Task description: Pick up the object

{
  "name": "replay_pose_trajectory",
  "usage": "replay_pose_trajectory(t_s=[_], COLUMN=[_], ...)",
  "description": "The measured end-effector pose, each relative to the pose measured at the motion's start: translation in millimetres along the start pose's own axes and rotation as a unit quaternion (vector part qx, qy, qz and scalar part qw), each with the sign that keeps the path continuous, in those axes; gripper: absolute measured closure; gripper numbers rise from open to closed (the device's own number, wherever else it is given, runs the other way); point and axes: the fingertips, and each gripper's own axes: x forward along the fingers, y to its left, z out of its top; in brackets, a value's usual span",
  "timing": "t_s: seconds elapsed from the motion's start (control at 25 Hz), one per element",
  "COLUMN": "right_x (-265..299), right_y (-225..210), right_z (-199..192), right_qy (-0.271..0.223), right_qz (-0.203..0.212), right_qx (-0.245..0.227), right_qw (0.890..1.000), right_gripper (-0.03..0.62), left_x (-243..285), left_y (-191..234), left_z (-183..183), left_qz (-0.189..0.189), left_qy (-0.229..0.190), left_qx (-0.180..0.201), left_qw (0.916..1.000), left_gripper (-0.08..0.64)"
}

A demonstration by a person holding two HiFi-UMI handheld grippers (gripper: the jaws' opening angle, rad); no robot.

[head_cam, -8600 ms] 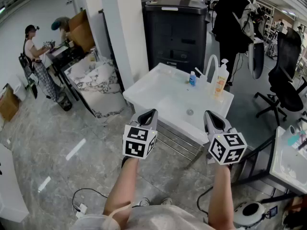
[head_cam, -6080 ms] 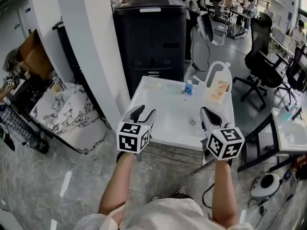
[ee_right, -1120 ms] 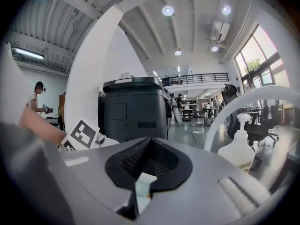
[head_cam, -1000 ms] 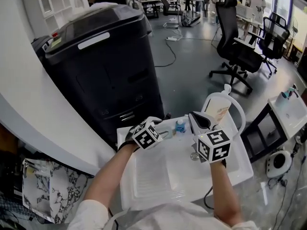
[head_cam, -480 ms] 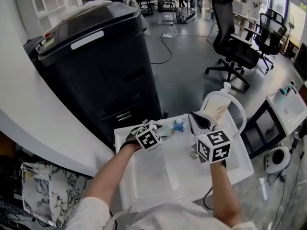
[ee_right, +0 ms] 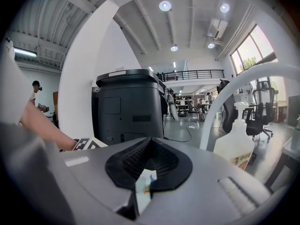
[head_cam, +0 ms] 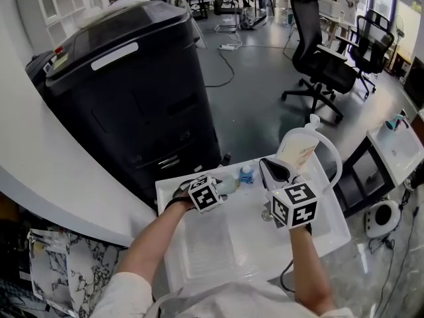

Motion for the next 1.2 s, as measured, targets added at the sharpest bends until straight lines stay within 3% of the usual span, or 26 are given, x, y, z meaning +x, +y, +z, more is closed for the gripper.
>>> replay_pose_trajectory(t_s=[0.48, 1.2], right_x=[1, 0], right_y=[-5, -13], right_z=[-10, -17], right_qy=[0.013, 0.021], right_qz=[-0.006, -0.011], right_qx=[0.003, 0.006], right_qw=[1.0, 1.0], right_gripper=[0.594, 0.594], left_x=[18, 29], left_y=[-16, -21], left_z=[-19, -27], left_qz=[-0.029, -0.026], left_qy=[0.037, 0.054], left_qx=[0.02, 0.033], left_qw=[0.9987, 0.9977], left_gripper=[0.354, 0.425])
